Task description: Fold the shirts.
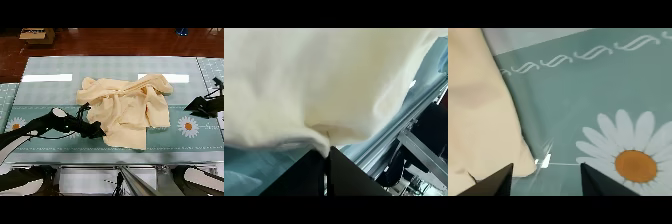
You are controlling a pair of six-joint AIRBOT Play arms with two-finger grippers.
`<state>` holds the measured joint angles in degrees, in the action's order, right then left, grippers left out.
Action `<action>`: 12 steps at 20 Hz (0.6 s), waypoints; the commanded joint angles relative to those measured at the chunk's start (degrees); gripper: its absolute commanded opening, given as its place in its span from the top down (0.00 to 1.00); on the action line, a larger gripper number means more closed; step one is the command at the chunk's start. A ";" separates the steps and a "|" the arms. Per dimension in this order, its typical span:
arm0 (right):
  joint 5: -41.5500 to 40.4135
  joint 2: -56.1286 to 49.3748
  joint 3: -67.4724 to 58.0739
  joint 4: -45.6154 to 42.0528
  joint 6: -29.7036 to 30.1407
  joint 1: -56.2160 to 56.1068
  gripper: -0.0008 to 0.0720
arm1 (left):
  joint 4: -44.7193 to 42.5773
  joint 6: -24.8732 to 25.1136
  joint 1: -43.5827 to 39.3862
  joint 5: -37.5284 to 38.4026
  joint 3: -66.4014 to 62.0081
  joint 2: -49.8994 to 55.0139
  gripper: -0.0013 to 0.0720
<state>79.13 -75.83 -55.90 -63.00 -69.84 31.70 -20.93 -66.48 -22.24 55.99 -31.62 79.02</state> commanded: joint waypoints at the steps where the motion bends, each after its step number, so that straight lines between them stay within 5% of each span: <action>1: -3.80 0.04 8.79 7.37 5.03 -0.02 0.25 | 0.28 1.36 -0.02 2.16 -0.04 -0.17 0.95; 9: -18.23 -0.44 16.28 13.20 4.52 -10.62 0.28 | 0.44 1.33 -0.02 3.82 -0.09 -0.17 0.95; 12: -22.69 -0.76 16.24 13.20 2.32 -19.19 0.71 | 0.44 1.33 0.11 4.07 -1.29 -1.05 0.95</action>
<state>61.98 -76.31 -40.23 -50.70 -65.67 19.33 -20.56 -65.23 -22.24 59.61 -32.08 78.61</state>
